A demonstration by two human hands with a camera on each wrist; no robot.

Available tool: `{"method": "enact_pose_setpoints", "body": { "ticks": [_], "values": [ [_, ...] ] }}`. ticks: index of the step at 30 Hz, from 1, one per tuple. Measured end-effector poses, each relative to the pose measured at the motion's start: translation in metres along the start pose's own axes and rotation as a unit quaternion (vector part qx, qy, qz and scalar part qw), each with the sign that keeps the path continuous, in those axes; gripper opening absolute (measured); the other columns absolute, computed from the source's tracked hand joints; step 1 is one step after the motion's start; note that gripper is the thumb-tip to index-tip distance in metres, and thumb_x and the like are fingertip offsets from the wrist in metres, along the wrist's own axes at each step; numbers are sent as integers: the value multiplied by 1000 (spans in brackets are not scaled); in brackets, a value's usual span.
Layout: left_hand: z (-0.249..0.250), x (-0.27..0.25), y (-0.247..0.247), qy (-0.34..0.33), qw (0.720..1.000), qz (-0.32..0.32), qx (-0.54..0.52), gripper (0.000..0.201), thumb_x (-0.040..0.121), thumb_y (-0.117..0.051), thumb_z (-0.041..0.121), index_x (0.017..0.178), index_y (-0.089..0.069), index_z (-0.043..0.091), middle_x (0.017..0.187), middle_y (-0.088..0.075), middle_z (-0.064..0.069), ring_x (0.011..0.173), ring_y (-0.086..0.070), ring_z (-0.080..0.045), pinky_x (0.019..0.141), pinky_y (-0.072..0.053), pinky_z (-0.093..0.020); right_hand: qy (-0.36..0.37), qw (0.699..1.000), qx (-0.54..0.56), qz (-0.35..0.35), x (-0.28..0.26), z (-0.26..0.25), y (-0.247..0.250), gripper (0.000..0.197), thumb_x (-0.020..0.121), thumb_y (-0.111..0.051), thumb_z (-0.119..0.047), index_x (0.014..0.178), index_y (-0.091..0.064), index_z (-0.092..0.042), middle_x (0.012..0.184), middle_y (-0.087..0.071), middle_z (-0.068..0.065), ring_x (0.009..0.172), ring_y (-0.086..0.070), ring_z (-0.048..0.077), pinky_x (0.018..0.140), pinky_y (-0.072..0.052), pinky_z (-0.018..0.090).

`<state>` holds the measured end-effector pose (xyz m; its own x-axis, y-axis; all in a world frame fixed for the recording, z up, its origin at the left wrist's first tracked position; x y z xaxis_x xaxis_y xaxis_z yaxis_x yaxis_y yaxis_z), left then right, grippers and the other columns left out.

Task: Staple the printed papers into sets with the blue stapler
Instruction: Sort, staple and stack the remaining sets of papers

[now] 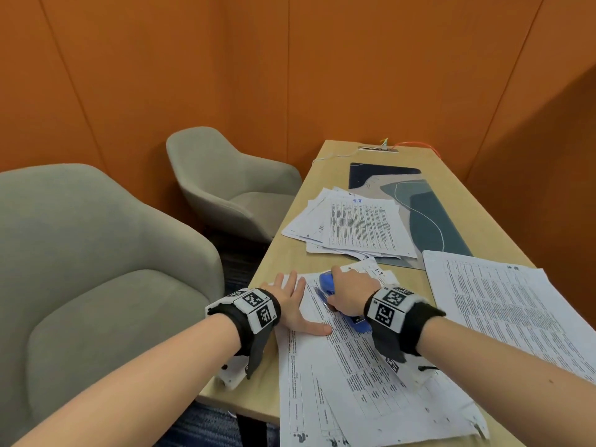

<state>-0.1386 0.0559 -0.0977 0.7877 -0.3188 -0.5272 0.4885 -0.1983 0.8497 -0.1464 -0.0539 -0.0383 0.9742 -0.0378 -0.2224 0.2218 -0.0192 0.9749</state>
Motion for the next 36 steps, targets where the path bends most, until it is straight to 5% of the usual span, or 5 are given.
{"method": "enact_pose_setpoints", "body": {
  "ticks": [13, 21, 27, 36],
  "values": [
    [2, -2, 2, 4, 1000, -1, 3, 127, 65, -40, 90, 149, 22, 17, 156, 28, -4, 146, 18, -30, 119, 1, -49, -47, 997, 62, 10, 17, -11, -1, 32, 97, -49, -23, 123, -41, -6, 121, -59, 12, 109, -60, 29, 73, -39, 33],
    [-2, -4, 5, 21, 1000, -7, 11, 129, 62, -38, 93, 149, 20, 19, 157, 25, -2, 147, 16, -29, 117, 1, -52, 10, 993, 108, -53, -2, 8, -12, 59, 95, -45, -46, 137, -31, -8, 123, -57, 12, 101, -57, 26, 78, -42, 31],
    [-2, -2, 4, 26, 999, 0, 19, 128, 61, -36, 94, 149, 19, 18, 158, 23, -2, 147, 15, -29, 116, 4, -56, 1, 993, 117, -8, -4, 6, -15, 38, 98, -37, -32, 126, -38, -5, 120, -57, 15, 104, -57, 33, 73, -35, 32],
    [0, -8, 7, 22, 1000, -7, 18, 127, 64, -37, 92, 149, 20, 18, 158, 24, -2, 147, 16, -29, 117, 4, -56, -29, 991, 130, 6, 15, -8, 1, 43, 99, -38, -30, 132, -37, -3, 131, -53, 16, 118, -54, 34, 87, -41, 34]
  ]
}}
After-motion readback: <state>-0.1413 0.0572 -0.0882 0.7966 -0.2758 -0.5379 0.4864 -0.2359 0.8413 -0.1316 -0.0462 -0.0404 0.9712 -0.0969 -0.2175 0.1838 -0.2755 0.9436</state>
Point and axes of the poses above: each hand's wrist, its own x-axis towards the middle knuckle, its own y-axis out of the back of the hand, z = x × y, the point moved 10 cm from there along x, towards the middle knuckle
